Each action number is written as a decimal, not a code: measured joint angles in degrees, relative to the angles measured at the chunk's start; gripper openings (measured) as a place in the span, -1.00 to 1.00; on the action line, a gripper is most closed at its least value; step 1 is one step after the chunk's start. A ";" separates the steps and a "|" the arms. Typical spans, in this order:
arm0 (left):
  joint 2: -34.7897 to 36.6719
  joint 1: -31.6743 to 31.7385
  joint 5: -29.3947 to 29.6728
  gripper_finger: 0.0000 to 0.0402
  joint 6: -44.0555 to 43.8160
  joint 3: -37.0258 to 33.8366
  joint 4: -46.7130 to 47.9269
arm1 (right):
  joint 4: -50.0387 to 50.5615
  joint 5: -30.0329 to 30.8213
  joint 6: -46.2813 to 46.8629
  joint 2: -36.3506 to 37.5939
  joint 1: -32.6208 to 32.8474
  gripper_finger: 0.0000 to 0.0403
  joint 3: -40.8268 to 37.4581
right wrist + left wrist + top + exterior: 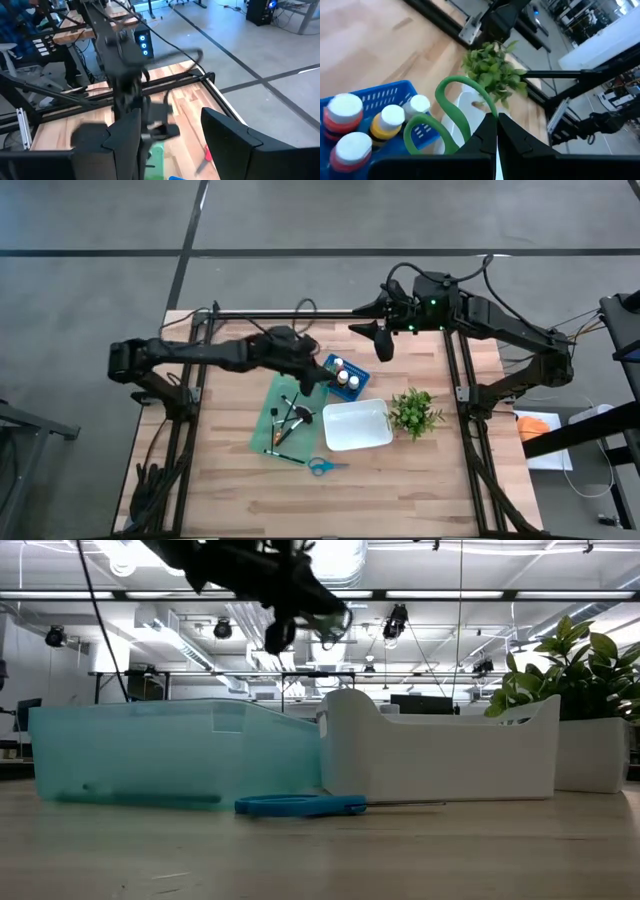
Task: Pick & Place Paint Supplies
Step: Put the green scissors into the white bin, then put the red scissors into the white bin
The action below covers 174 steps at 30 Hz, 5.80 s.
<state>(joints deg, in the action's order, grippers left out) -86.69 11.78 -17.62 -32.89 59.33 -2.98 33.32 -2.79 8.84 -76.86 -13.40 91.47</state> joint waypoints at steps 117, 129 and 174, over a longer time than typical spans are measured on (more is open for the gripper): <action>-26.32 17.59 24.43 -0.45 -18.36 14.28 25.69 | 4.00 -0.63 0.84 0.66 0.12 0.02 -3.58; -29.79 18.03 24.43 -0.45 -18.10 14.87 25.84 | 3.89 -0.63 1.33 1.11 0.12 0.02 -3.75; -31.43 17.99 26.40 -0.45 -15.47 15.74 26.04 | 3.80 -0.59 1.53 1.88 0.10 0.02 -3.75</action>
<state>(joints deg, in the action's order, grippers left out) -118.13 29.76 8.78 -48.36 75.07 23.07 37.12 -3.38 10.37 -74.98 -13.30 87.72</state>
